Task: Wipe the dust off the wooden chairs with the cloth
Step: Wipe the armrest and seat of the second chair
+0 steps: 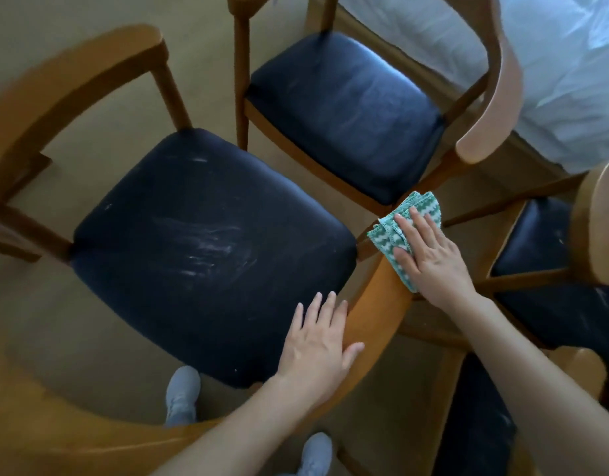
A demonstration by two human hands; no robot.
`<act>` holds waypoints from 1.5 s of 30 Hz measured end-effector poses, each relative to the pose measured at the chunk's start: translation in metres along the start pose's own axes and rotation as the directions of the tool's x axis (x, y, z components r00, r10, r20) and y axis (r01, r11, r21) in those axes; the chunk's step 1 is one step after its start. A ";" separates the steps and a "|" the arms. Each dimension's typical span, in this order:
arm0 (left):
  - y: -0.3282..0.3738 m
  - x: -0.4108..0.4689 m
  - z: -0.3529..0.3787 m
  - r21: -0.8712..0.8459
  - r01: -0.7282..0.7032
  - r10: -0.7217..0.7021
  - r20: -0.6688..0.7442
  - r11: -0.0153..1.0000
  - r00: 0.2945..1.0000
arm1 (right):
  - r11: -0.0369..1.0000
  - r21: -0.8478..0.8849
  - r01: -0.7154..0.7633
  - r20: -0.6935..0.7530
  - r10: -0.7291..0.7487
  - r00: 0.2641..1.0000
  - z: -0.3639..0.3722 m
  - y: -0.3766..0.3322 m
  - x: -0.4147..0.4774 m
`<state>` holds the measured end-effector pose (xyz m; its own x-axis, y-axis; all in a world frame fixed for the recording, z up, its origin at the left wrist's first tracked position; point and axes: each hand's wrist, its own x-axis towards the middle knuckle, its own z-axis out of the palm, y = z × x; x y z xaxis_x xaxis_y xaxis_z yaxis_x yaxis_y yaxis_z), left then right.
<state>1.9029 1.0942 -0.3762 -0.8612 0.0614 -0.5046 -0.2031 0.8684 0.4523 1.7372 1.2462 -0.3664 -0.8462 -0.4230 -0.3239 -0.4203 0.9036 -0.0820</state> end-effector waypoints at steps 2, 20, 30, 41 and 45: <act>-0.017 -0.029 0.004 0.043 0.047 -0.050 0.072 0.998 0.996 | 0.997 -0.071 -0.014 0.024 0.016 1.000 -0.010 0.001 0.017; -0.124 -0.134 0.018 0.168 0.185 -0.172 -0.085 0.968 0.981 | 0.867 -0.062 0.494 0.208 -0.473 0.856 0.008 -0.065 -0.064; -0.128 -0.130 0.021 0.244 0.110 -0.075 -0.147 0.963 0.986 | 0.919 -0.177 0.352 0.016 -0.355 0.935 0.005 -0.058 -0.035; -0.127 -0.129 0.027 0.277 0.075 -0.008 -0.236 0.958 0.972 | 0.780 -0.080 0.620 0.184 -0.600 0.779 0.046 -0.128 -0.123; -0.128 -0.129 0.028 0.278 0.059 0.022 -0.279 0.959 0.960 | 0.839 -0.163 0.519 0.172 -0.494 0.852 0.020 -0.088 -0.080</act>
<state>2.0530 0.9889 -0.3901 -0.9613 -0.0592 -0.2692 -0.1157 0.9731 0.1992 1.8491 1.2017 -0.3519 -0.4571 -0.7958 -0.3972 -0.8456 0.5273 -0.0833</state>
